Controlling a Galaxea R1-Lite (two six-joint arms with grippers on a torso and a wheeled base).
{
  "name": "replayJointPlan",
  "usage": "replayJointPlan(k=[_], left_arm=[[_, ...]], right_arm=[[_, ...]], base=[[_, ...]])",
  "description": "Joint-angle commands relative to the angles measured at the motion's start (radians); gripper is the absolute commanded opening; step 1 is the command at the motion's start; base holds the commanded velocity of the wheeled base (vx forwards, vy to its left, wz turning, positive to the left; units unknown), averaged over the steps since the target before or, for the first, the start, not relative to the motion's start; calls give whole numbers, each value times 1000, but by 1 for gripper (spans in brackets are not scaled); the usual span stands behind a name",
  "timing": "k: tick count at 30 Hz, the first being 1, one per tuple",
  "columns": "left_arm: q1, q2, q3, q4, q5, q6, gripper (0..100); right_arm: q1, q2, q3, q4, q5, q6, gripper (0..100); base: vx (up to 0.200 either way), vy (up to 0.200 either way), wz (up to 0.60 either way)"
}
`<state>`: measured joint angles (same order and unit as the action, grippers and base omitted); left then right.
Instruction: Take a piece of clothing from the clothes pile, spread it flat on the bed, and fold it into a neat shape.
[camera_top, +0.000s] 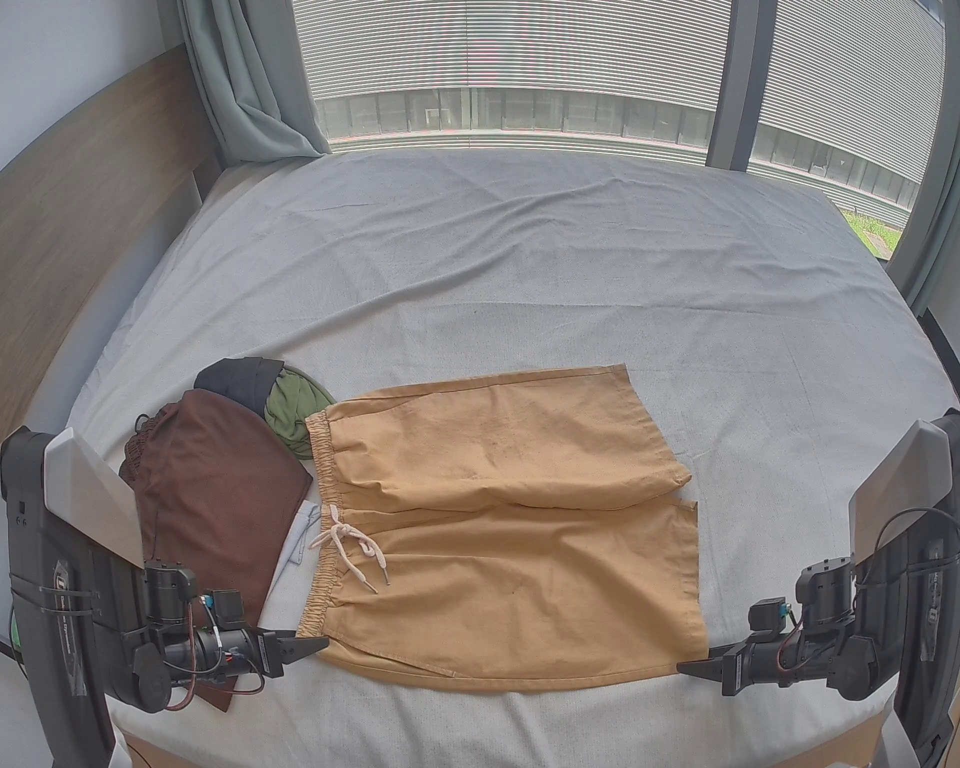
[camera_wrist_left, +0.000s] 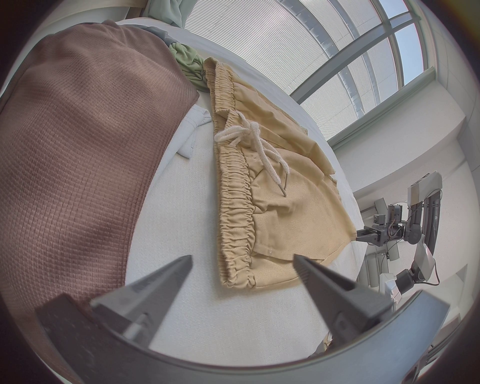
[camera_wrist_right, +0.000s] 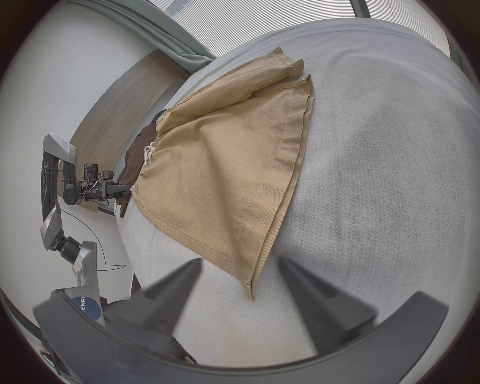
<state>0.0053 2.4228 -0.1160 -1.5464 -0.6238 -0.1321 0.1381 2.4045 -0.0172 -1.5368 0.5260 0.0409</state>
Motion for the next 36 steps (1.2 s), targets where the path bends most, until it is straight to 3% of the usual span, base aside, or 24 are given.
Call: replayJointPlan(k=[1, 23, 24, 36], left_arm=[[2, -4, -5, -1, -4, -4, 100], [-16, 41, -50, -1, -4, -3, 100], [-16, 41, -51, -1, -4, -6, 0], [-16, 45, -51, -1, -7, -3, 0]], right_arm=[[0, -7, 16, -2, 5, 1, 100], [3, -5, 6, -2, 6, 2, 100], [3, -5, 5, -2, 6, 2, 100], [8, -8, 5, -2, 9, 4, 100]], base=[[0, 0, 0], [0, 0, 0], [0, 0, 0], [0, 0, 0]])
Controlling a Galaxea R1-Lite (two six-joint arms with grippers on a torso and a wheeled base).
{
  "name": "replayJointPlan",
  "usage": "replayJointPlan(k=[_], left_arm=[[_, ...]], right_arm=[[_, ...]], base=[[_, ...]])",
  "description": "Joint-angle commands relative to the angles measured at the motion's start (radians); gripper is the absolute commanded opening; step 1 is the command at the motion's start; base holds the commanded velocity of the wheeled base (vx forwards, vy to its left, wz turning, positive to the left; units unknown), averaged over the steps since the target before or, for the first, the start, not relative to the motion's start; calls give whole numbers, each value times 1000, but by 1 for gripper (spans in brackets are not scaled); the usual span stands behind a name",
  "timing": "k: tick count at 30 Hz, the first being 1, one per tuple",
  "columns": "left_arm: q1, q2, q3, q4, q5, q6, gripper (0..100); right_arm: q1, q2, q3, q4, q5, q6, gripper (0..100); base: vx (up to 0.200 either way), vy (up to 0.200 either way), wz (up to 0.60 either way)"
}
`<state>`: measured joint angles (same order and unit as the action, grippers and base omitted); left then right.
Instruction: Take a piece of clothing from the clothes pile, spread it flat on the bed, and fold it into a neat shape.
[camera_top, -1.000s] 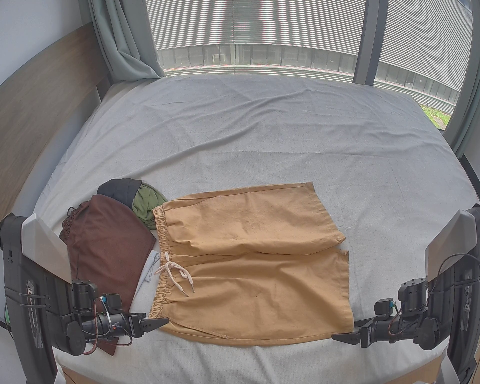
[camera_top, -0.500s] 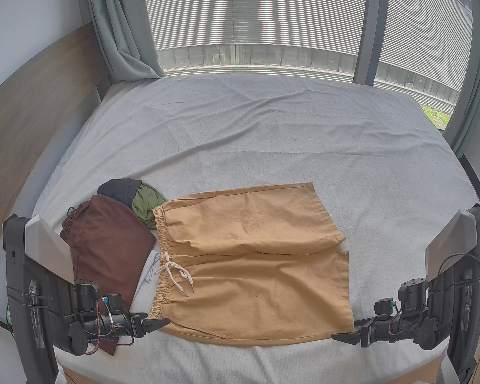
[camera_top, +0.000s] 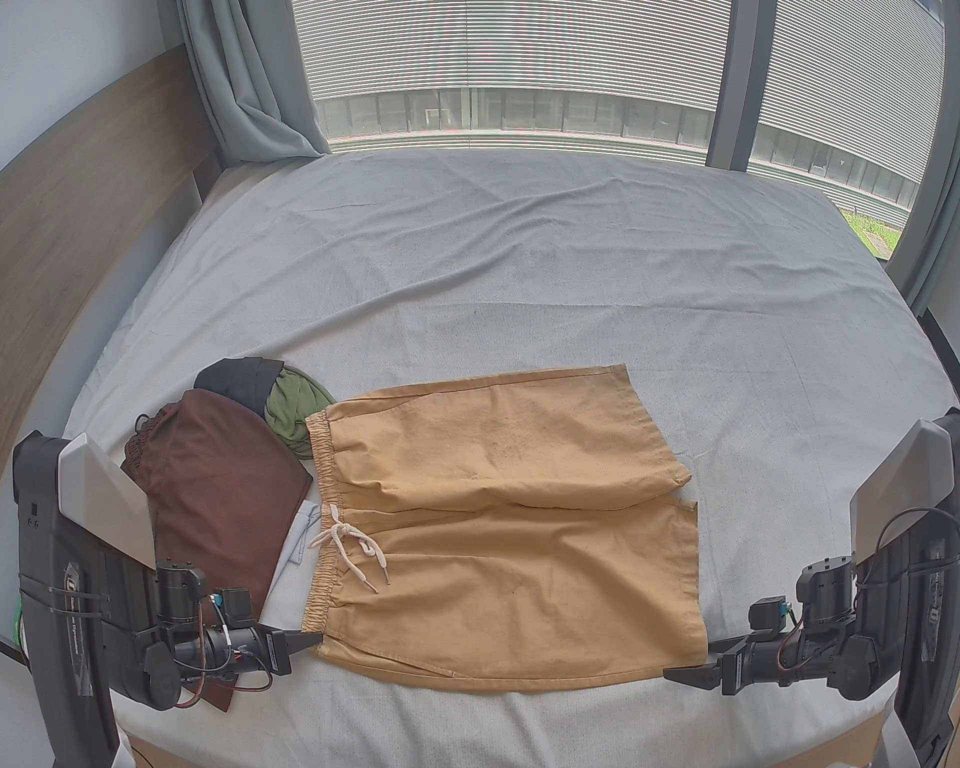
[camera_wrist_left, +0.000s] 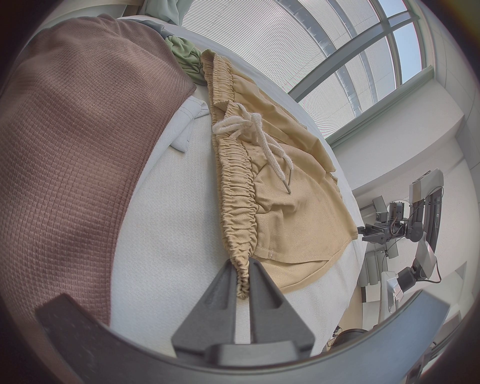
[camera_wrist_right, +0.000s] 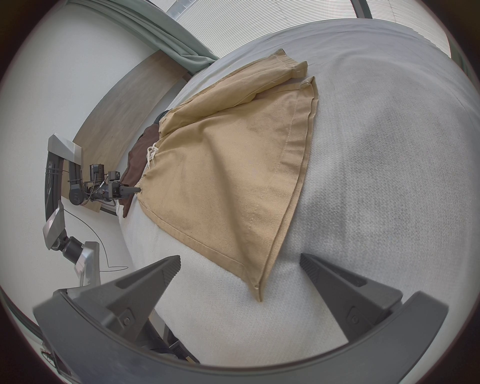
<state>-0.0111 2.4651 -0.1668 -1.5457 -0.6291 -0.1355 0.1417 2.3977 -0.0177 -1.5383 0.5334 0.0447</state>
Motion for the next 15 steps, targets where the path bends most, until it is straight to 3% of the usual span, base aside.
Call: replayJointPlan(k=[1, 6, 15], left_arm=[[0, 3, -2, -2, -1, 1, 0], [0, 2, 0, -2, -1, 1, 0], [2, 2, -3, -2, -1, 4, 0]], right_arm=[[6, -2, 4, 0, 8, 1, 100], [9, -2, 2, -2, 48, 1, 100], [6, 6, -16, 0, 48, 1, 100]], base=[[0, 0, 0], [0, 0, 0], [0, 0, 0]])
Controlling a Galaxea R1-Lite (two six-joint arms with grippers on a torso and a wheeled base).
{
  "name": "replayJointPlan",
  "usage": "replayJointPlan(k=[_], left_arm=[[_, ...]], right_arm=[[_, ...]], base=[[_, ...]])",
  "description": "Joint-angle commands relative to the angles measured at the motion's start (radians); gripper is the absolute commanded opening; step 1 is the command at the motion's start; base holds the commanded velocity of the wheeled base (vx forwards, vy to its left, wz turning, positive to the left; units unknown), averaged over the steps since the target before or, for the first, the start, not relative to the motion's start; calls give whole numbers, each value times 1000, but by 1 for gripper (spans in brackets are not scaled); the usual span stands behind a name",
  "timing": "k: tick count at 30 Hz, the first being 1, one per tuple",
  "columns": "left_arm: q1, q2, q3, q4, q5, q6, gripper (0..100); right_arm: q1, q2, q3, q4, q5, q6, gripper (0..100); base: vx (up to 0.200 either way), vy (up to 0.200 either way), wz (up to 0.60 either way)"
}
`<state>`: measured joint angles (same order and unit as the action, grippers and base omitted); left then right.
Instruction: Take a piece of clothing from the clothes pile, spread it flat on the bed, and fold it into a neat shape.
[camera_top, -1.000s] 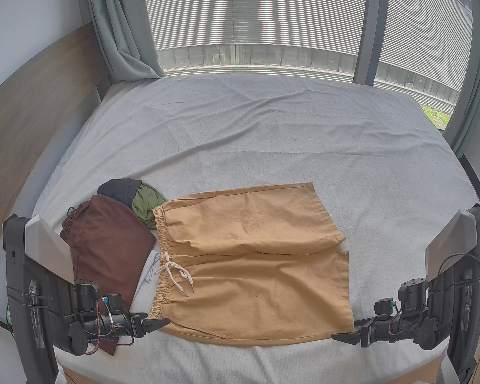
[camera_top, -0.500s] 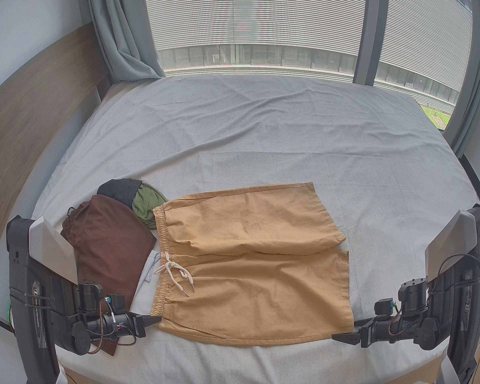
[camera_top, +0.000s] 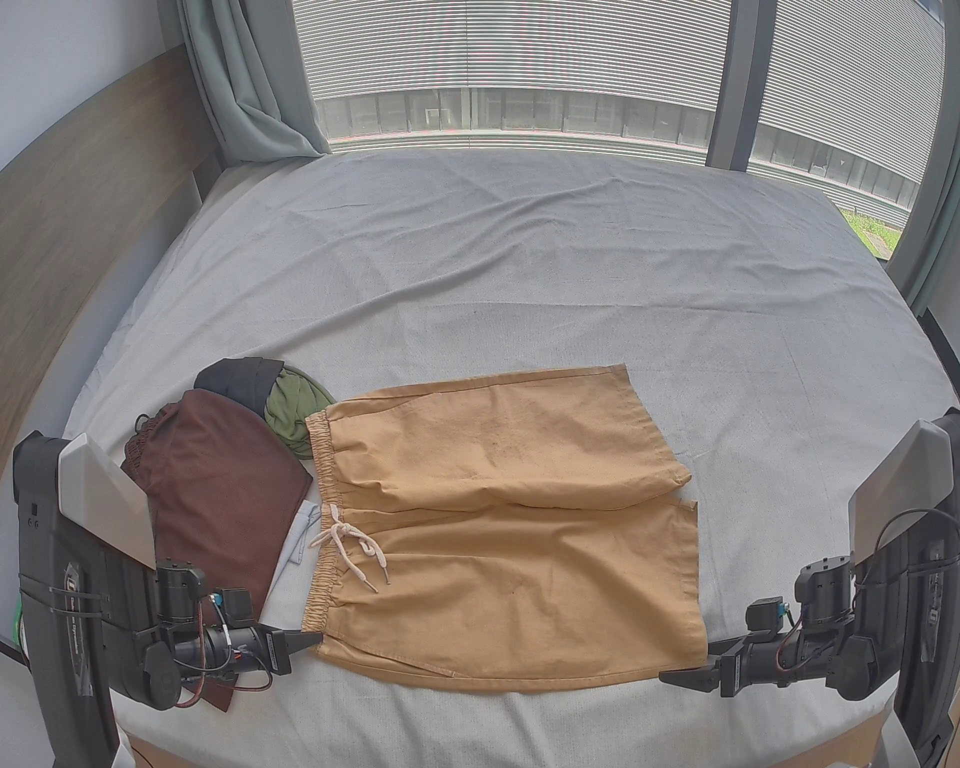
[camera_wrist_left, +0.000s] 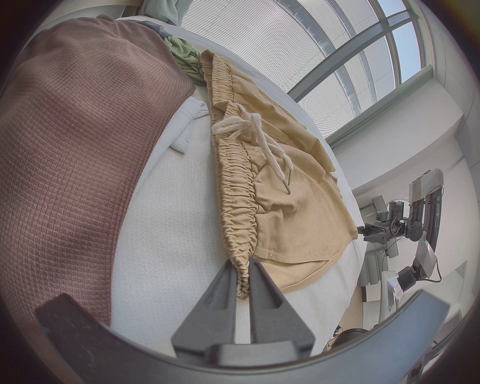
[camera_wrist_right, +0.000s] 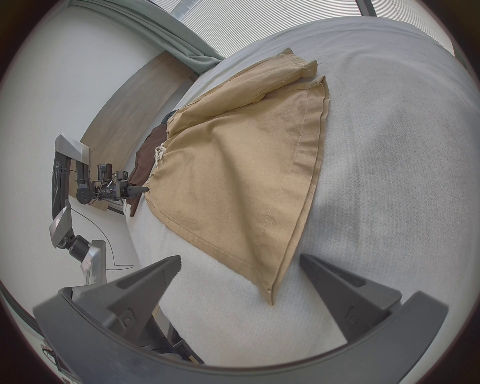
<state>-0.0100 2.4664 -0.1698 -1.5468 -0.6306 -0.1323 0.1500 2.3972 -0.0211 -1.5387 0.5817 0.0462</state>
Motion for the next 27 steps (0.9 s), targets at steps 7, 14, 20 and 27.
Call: replayJointPlan(k=[7, 14, 20, 27], left_arm=[[1, 0, 0, -1, 0, 2, 0], [1, -1, -2, -1, -1, 2, 0], [18, -7, 21, -1, -26, 2, 0], [65, -9, 84, 1, -81, 68, 0]], right_arm=[[-1, 11, -13, 0, -3, 0, 0], [-4, 13, -8, 0, -8, 0, 0], [0, 11, 21, 0, -8, -6, 0], [-4, 10, 21, 11, -6, -45, 0]], base=[[0, 0, 0], [0, 0, 0], [0, 0, 0], [0, 0, 0]])
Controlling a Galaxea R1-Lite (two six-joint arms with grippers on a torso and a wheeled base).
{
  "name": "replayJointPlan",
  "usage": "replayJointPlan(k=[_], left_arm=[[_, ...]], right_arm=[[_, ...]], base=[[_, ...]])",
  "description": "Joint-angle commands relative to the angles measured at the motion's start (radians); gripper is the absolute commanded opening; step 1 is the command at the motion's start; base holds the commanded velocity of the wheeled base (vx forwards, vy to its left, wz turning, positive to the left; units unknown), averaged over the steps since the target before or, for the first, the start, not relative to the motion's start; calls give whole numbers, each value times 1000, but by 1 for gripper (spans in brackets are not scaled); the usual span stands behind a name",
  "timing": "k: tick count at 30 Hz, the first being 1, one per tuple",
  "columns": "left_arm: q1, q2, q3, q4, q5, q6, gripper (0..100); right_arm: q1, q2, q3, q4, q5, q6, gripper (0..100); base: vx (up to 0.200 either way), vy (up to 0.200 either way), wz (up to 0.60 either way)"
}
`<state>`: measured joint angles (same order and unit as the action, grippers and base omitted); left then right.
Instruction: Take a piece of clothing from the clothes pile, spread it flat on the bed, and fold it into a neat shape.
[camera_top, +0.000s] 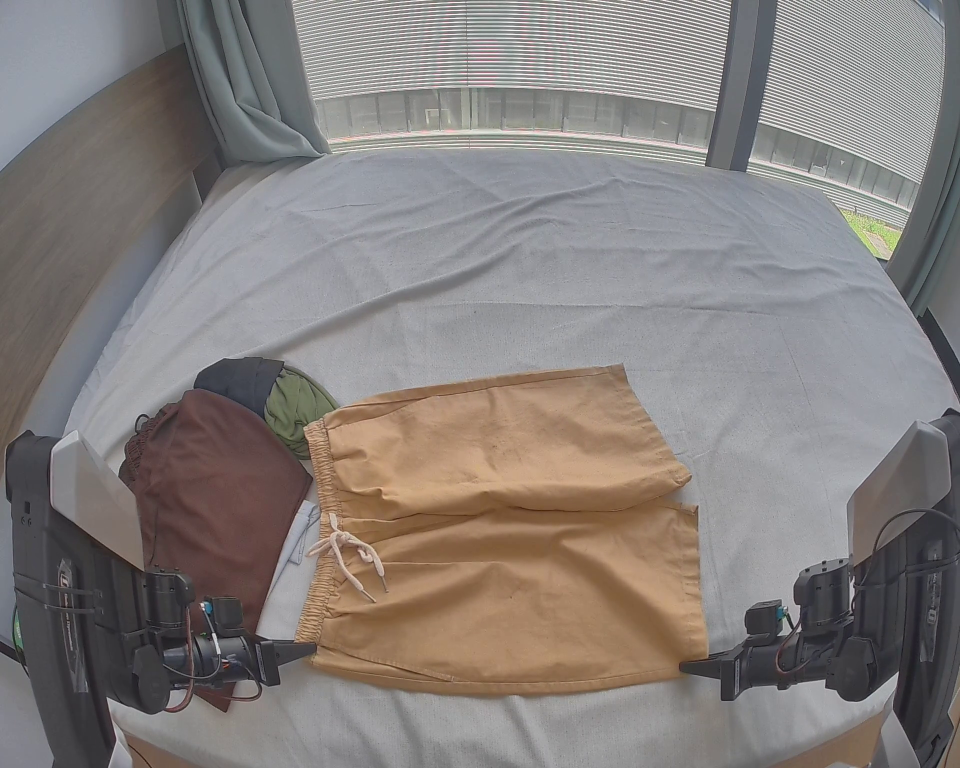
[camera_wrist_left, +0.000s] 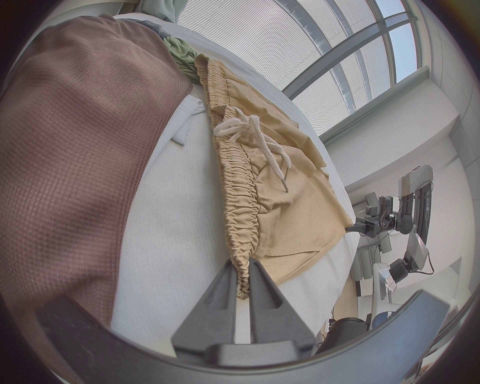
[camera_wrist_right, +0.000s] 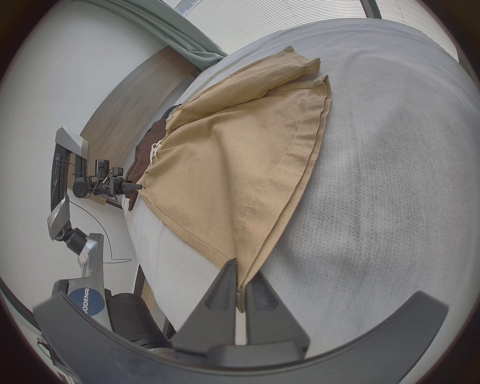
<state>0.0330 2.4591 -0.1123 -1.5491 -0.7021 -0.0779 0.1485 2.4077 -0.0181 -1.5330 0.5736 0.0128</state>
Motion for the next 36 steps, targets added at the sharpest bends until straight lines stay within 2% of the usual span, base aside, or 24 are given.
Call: replayJointPlan(k=[1, 6, 13, 23, 31, 33, 36], left_arm=[[30, 0, 33, 3, -13, 27, 0], [42, -3, 43, 3, -23, 44, 0], [45, -12, 66, 1, -59, 78, 0], [47, -80, 85, 3, -109, 75, 0], [38, -101, 68, 1, -114, 72, 0], [33, -100, 57, 1, -114, 73, 0], [18, -103, 45, 1, -115, 72, 0]], right_arm=[[-6, -2, 18, 7, 2, -22, 0], [-7, -13, 18, 20, 3, -56, 0], [-23, -55, 18, 117, 8, -134, 0], [-21, -82, 18, 105, 38, -134, 0], [-20, -110, 17, 77, 74, -126, 0], [-17, -111, 17, 56, 80, -119, 0], [-9, -113, 13, -10, 81, -59, 0]], base=[[0, 0, 0], [0, 0, 0], [0, 0, 0], [0, 0, 0], [0, 0, 0], [0, 0, 0], [0, 0, 0]])
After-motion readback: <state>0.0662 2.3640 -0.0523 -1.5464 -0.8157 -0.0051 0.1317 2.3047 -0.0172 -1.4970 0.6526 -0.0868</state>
